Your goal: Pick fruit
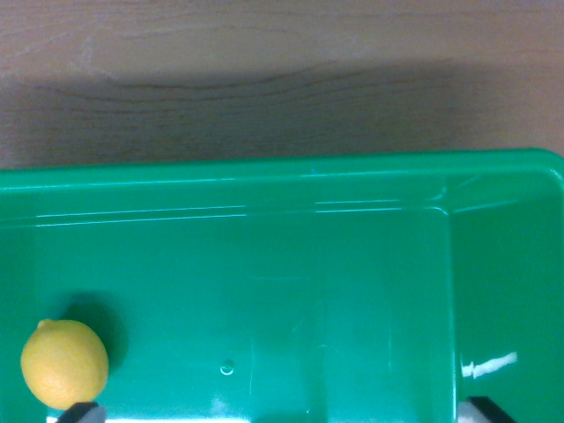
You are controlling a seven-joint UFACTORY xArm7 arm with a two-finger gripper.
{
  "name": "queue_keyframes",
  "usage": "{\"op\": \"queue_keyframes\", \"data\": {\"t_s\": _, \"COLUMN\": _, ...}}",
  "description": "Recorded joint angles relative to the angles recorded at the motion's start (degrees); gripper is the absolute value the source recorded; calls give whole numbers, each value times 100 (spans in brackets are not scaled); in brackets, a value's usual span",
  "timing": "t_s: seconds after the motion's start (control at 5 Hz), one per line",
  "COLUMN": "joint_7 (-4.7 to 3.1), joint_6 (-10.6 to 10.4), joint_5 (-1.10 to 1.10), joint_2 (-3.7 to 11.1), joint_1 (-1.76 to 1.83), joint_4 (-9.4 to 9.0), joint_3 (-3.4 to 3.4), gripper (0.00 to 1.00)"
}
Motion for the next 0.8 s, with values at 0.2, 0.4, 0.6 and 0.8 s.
{"op": "queue_keyframes", "data": {"t_s": 0.2, "joint_7": -135, "joint_6": -216, "joint_5": 3, "joint_2": 67, "joint_1": 40, "joint_4": -158, "joint_3": 60, "gripper": 0}}
{"op": "queue_keyframes", "data": {"t_s": 0.4, "joint_7": -135, "joint_6": -216, "joint_5": 3, "joint_2": 67, "joint_1": 40, "joint_4": -158, "joint_3": 60, "gripper": 0}}
{"op": "queue_keyframes", "data": {"t_s": 0.6, "joint_7": -278, "joint_6": -444, "joint_5": 7, "joint_2": 138, "joint_1": 82, "joint_4": -325, "joint_3": 123, "gripper": 0}}
{"op": "queue_keyframes", "data": {"t_s": 0.8, "joint_7": -278, "joint_6": -444, "joint_5": 7, "joint_2": 138, "joint_1": 82, "joint_4": -325, "joint_3": 123, "gripper": 0}}
